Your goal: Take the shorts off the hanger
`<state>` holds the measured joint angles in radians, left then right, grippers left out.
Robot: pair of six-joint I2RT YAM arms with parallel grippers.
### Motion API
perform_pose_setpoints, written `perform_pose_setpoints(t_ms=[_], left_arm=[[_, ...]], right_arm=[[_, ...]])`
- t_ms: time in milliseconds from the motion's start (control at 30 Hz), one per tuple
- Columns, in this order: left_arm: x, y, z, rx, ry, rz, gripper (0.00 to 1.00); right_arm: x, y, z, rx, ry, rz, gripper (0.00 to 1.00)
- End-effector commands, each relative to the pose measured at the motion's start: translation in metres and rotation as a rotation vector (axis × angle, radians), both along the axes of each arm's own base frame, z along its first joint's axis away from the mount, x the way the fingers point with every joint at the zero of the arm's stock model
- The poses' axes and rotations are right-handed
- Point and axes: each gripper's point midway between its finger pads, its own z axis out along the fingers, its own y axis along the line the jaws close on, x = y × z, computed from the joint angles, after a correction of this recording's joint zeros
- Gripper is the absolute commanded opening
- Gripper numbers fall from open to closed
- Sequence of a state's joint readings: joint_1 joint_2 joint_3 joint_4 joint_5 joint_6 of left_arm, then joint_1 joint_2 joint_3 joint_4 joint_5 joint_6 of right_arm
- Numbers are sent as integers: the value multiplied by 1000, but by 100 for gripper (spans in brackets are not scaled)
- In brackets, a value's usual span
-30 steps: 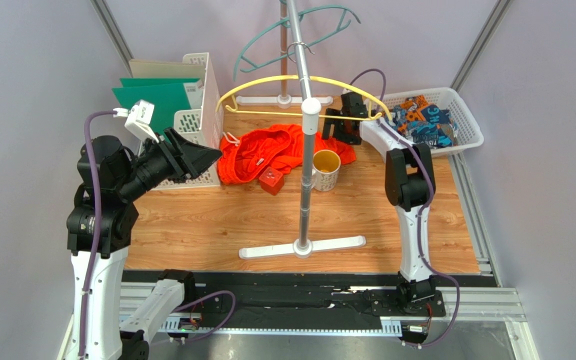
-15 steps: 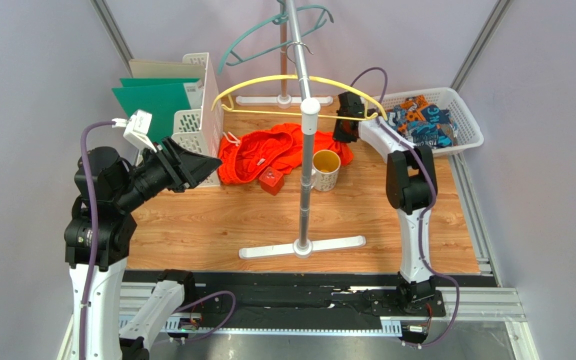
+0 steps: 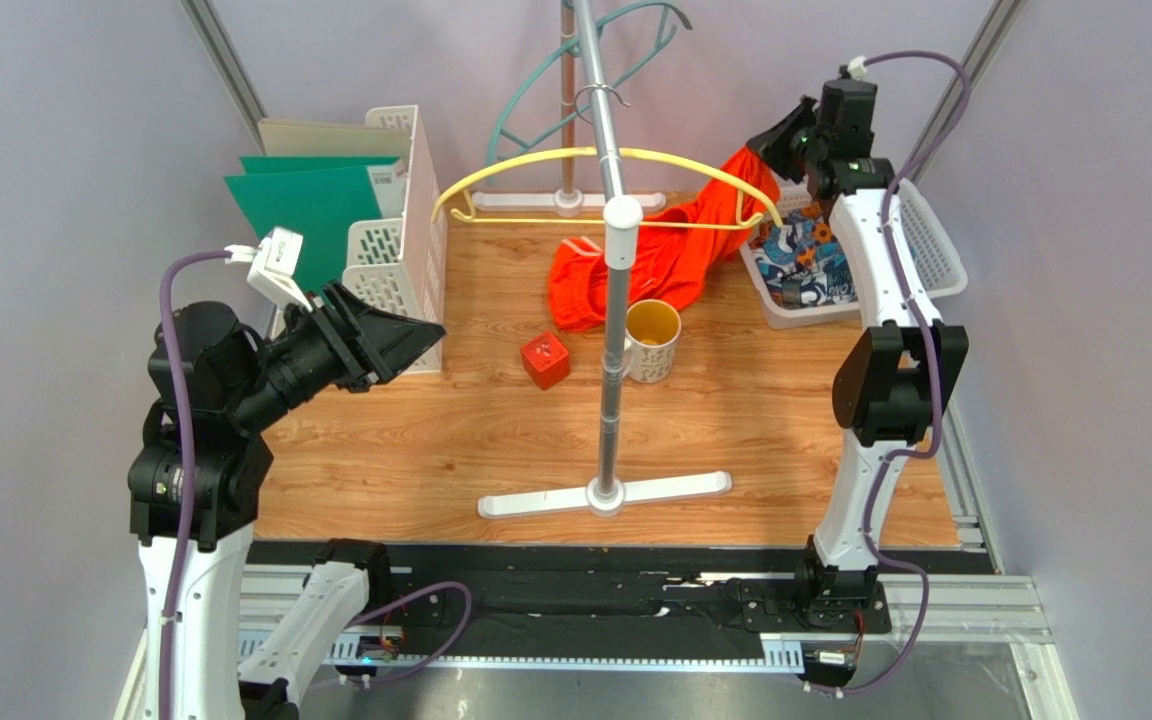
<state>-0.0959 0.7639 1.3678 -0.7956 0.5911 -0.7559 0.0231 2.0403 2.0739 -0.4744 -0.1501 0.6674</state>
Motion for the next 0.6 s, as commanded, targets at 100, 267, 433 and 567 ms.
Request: perform_pose_setpoints(t_ms=[100, 267, 433, 567], left_arm=[[-6, -1, 8, -14, -27, -4, 59], [0, -2, 9, -11, -20, -8, 59], [6, -1, 5, 9, 5, -7, 59], [9, 0, -3, 34, 36, -10, 59]], right_arm=[[-12, 56, 85, 149, -190, 176, 0], [10, 104, 7, 55, -67, 305, 11], [-15, 102, -62, -29, 129, 356, 62], [-42, 78, -59, -155, 122, 307, 87]])
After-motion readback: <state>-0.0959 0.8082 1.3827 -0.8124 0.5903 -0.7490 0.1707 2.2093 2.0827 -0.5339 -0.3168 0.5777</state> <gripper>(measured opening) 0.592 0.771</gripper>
